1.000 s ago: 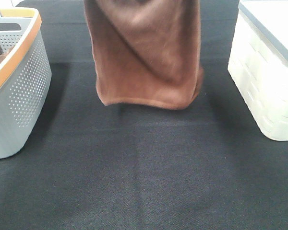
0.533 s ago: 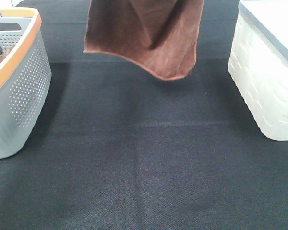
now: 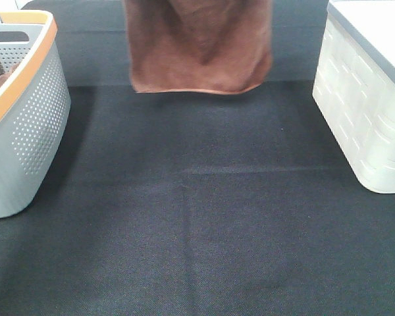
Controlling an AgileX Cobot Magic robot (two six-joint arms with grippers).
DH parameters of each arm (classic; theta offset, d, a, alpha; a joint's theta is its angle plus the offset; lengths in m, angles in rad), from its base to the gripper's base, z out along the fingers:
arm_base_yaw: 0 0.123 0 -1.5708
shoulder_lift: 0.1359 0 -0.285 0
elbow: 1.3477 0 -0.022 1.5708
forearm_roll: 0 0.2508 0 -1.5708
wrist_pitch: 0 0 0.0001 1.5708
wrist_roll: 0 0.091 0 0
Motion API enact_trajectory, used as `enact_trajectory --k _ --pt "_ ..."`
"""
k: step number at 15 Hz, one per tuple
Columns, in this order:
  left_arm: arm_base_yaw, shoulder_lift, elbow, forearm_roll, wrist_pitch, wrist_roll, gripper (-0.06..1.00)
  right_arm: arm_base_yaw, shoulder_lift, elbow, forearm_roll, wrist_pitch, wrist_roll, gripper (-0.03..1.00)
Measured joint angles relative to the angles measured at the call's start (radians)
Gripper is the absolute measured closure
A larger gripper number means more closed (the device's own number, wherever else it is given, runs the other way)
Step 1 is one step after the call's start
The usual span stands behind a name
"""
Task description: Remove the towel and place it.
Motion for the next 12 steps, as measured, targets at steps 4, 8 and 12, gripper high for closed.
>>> enact_trajectory --k 4,8,12 --pt "0.007 0.071 0.000 -0.012 0.084 -0.023 0.94 -0.001 0.114 -0.011 0.046 0.011 0.000 0.97" --pt "-0.012 0.077 0.000 -0.128 0.442 0.108 0.94 0.009 0.098 0.137 0.213 -0.005 -0.061 0.97" --pt "-0.013 0.078 0.000 -0.337 0.649 0.178 0.94 0.011 -0.006 0.252 0.608 0.136 -0.434 0.97"
